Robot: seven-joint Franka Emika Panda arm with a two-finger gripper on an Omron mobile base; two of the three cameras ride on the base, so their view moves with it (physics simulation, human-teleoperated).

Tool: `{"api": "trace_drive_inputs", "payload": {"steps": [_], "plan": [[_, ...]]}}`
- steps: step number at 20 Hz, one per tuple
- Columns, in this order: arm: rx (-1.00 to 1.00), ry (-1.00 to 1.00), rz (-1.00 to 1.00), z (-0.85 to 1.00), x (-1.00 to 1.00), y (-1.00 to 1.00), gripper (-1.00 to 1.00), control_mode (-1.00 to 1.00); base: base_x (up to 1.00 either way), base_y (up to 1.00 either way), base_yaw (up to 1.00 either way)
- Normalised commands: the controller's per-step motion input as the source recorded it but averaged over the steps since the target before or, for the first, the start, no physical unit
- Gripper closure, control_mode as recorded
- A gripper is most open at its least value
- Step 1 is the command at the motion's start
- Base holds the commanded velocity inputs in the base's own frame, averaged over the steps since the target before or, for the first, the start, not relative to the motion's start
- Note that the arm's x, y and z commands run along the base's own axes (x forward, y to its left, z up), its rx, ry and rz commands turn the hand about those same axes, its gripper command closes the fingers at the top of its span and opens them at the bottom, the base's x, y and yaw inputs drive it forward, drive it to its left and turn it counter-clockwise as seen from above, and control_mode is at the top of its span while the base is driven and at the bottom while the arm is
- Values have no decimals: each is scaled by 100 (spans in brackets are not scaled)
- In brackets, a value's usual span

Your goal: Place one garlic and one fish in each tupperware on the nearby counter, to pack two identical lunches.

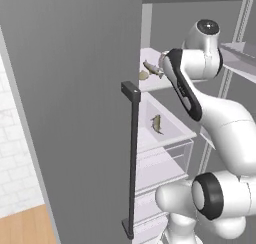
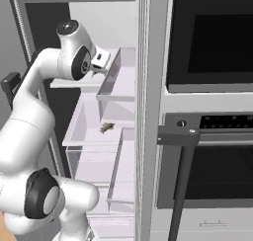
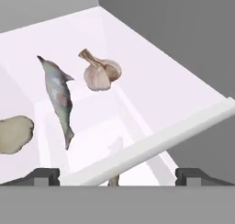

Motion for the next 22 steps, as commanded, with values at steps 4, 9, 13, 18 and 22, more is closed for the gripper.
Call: {"api": "trace_drive_inputs", "payload": {"steps": [4,9,13,18,22], "plan": [[0,6,4,3,67,-11,-100,-100,0,0,0],[0,23,0,13,77,0,-100,-100,0,0,0],[0,18,0,3,61,-2,-100,-100,0,0,0],[0,6,1,-7,58,-5,-100,-100,0,0,0],[0,7,0,-24,43,-1,-100,-100,0,0,0]]}}
